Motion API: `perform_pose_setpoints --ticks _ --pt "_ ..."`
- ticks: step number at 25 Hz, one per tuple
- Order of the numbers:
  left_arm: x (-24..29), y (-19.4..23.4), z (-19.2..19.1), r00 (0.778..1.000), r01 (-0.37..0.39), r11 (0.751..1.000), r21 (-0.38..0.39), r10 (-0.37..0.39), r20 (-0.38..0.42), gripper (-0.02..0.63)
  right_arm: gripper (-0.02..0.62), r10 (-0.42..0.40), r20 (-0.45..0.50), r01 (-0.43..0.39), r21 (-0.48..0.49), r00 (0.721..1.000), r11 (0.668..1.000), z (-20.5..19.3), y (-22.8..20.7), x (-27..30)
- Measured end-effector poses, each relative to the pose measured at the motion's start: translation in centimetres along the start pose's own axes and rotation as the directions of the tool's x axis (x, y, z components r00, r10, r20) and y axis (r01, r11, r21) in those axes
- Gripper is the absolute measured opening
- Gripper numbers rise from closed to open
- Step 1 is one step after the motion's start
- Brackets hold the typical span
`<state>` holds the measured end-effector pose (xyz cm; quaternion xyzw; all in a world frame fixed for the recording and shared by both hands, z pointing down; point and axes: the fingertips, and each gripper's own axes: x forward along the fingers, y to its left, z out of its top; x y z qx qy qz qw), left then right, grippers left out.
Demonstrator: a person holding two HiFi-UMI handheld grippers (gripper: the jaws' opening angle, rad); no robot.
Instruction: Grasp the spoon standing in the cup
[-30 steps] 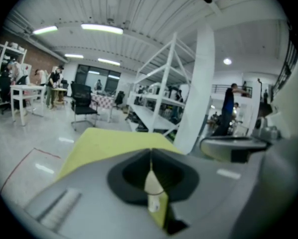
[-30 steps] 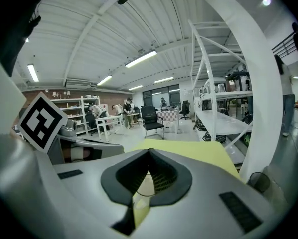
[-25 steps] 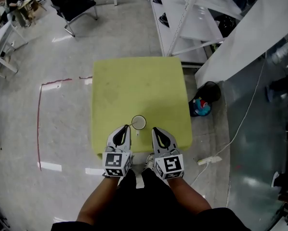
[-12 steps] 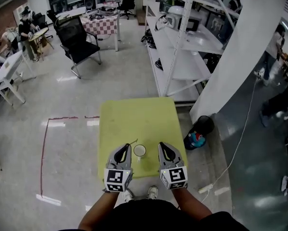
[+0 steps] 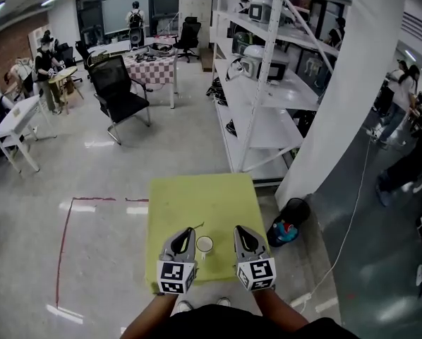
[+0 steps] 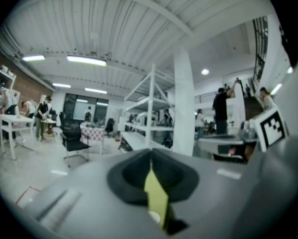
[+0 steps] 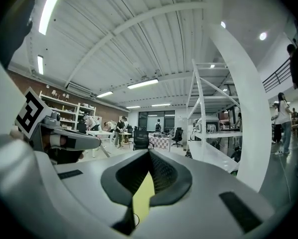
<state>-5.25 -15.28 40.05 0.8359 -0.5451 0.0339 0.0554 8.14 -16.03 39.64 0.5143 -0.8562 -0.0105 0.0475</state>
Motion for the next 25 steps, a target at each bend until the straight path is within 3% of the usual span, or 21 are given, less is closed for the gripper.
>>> perform_pose_setpoints --ticks 25 --pt "0.7 -0.4 -0.4 1.000 0.015 1.000 -0.002 -0.015 -0.005 0.012 0.006 -0.004 -0.007 0.004 -0.004 1.000 1.000 0.3 -0.6 1.2"
